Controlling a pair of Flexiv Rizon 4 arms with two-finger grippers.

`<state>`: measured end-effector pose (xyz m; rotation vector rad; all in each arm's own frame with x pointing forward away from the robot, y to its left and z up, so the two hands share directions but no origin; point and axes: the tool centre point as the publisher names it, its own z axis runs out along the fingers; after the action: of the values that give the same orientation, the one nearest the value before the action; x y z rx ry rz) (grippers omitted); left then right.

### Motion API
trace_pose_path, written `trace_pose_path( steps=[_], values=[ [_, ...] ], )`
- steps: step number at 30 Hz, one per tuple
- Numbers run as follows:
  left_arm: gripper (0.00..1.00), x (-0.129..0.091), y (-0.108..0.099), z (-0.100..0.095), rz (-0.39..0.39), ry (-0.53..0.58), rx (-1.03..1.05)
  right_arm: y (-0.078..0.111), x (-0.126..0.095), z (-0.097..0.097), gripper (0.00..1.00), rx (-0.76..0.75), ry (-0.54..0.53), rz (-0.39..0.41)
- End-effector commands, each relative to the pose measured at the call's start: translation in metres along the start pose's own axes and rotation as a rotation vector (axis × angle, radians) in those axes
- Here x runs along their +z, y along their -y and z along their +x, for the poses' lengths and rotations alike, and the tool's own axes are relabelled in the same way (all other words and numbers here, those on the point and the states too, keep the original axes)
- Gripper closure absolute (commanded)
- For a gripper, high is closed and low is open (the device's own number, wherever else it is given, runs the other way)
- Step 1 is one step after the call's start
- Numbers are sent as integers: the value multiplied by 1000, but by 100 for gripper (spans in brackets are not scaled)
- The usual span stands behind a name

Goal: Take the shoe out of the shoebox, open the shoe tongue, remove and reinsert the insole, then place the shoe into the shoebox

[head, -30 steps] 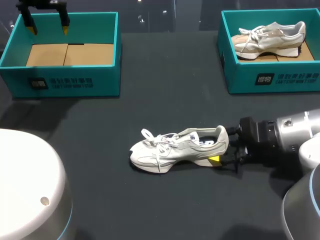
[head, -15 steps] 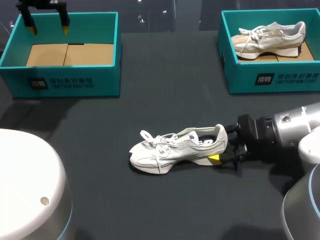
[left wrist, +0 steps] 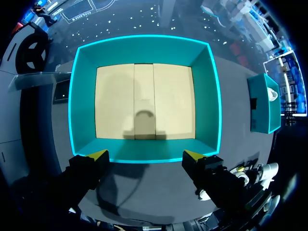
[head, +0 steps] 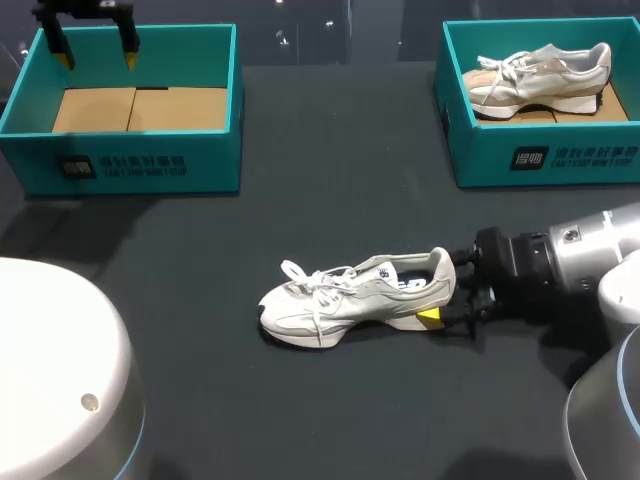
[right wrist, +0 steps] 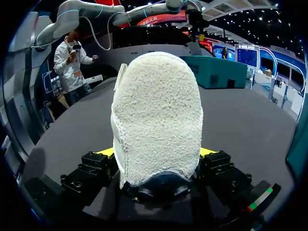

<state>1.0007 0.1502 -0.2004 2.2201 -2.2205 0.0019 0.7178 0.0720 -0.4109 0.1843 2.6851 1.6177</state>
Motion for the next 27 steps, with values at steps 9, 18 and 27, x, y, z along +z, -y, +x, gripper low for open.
trace_pose_path(
  steps=[9,18,27],
  values=[
    [0,0,0,0,0,1,0,0,0,0,100,1,-1,3],
    [0,-9,-55,67,77,137,-33,0,0,0,100,1,-1,3],
    [0,-5,-104,131,52,89,-69,0,0,0,100,1,-1,3]
  ],
)
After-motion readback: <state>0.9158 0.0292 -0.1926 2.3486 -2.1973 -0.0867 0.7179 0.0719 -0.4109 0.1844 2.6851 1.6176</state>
